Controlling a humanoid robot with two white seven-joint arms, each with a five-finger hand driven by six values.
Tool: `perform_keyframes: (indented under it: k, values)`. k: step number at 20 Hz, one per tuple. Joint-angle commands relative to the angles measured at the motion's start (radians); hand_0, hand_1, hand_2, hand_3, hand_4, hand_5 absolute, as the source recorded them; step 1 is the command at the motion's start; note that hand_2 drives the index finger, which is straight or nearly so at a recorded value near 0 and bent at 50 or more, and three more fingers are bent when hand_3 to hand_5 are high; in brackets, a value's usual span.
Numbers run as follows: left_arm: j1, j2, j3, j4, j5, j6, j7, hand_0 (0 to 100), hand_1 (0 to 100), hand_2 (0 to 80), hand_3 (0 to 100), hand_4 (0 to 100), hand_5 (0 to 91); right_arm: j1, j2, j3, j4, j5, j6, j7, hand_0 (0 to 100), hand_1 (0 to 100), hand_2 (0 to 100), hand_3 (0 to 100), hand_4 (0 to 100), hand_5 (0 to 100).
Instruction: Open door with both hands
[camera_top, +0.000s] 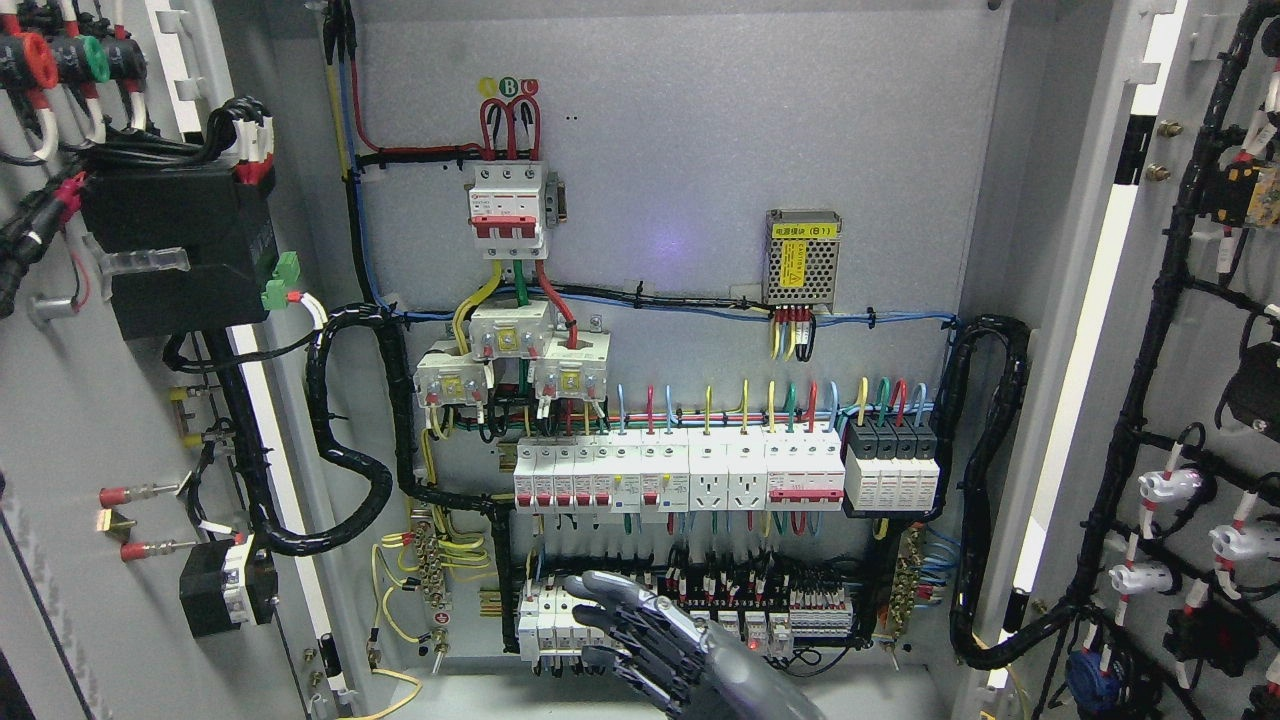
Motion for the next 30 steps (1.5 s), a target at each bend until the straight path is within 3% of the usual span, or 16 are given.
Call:
perform_keyframes:
  k: [1, 5, 9, 10, 11, 13, 14, 15, 18, 22, 27, 30]
  values:
    - [0.008, -0.003, -0.004, -0.020, 0.000, -0.005, -0.051, 12, 56, 0.0, 0, 0, 0.0, 0.117, -0.113, -0.130, -0.095, 0.012, -0.059, 0.013, 7, 14, 0, 0, 0, 0]
    - [0.014, 0.000, -0.004, -0.017, -0.002, -0.001, -0.065, 12, 56, 0.0, 0, 0, 0.0, 0.169, -0.116, -0.144, -0.096, 0.012, -0.142, 0.012, 7, 14, 0, 0, 0, 0]
    - [0.046, 0.003, -0.043, -0.189, 0.023, -0.015, -0.050, 12, 56, 0.0, 0, 0, 0.0, 0.252, -0.118, -0.231, -0.096, 0.012, -0.151, 0.013, 7, 14, 0, 0, 0, 0]
    - [0.054, 0.004, -0.075, -0.269, 0.055, -0.010, -0.016, 12, 56, 0.0, 0, 0, 0.0, 0.273, -0.122, -0.248, -0.096, 0.012, -0.153, 0.013, 7, 14, 0, 0, 0, 0]
    - [0.072, 0.007, -0.127, -0.355, 0.095, -0.007, 0.050, 12, 56, 0.0, 0, 0, 0.0, 0.287, -0.122, -0.265, -0.096, 0.012, -0.153, 0.015, 7, 14, 0, 0, 0, 0]
    - [0.110, 0.017, -0.276, -0.524, 0.177, 0.022, 0.233, 12, 56, 0.0, 0, 0, 0.0, 0.321, -0.122, -0.294, -0.096, 0.012, -0.153, 0.015, 7, 14, 0, 0, 0, 0]
    - [0.135, 0.023, -0.357, -0.619, 0.214, 0.030, 0.295, 12, 56, 0.0, 0, 0, 0.0, 0.333, -0.122, -0.302, -0.096, 0.012, -0.154, 0.015, 7, 14, 0, 0, 0, 0]
    - [0.162, 0.030, -0.432, -0.717, 0.231, 0.030, 0.312, 12, 56, 0.0, 0, 0, 0.0, 0.336, -0.121, -0.309, -0.096, 0.012, -0.154, 0.015, 7, 14, 0, 0, 0, 0]
    - [0.201, 0.053, -0.559, -0.955, 0.232, 0.025, 0.313, 12, 56, 0.0, 0, 0, 0.0, 0.341, -0.115, -0.319, -0.096, 0.012, -0.159, 0.015, 7, 14, 0, 0, 0, 0]
    - [0.178, 0.104, -0.671, -1.176, 0.227, 0.027, 0.319, 12, 56, 0.0, 0, 0, 0.0, 0.344, -0.119, -0.326, -0.096, 0.012, -0.249, 0.015, 7, 14, 0, 0, 0, 0]
    - [0.132, 0.127, -0.709, -1.408, 0.224, 0.022, 0.322, 12, 56, 0.0, 0, 0, 0.0, 0.399, -0.116, -0.365, -0.096, 0.012, -0.292, 0.016, 7, 14, 0, 0, 0, 0]
    - [0.095, 0.174, -0.816, -1.517, 0.222, 0.022, 0.319, 12, 56, 0.0, 0, 0, 0.0, 0.416, -0.118, -0.389, -0.096, 0.011, -0.352, 0.016, 7, 14, 0, 0, 0, 0]
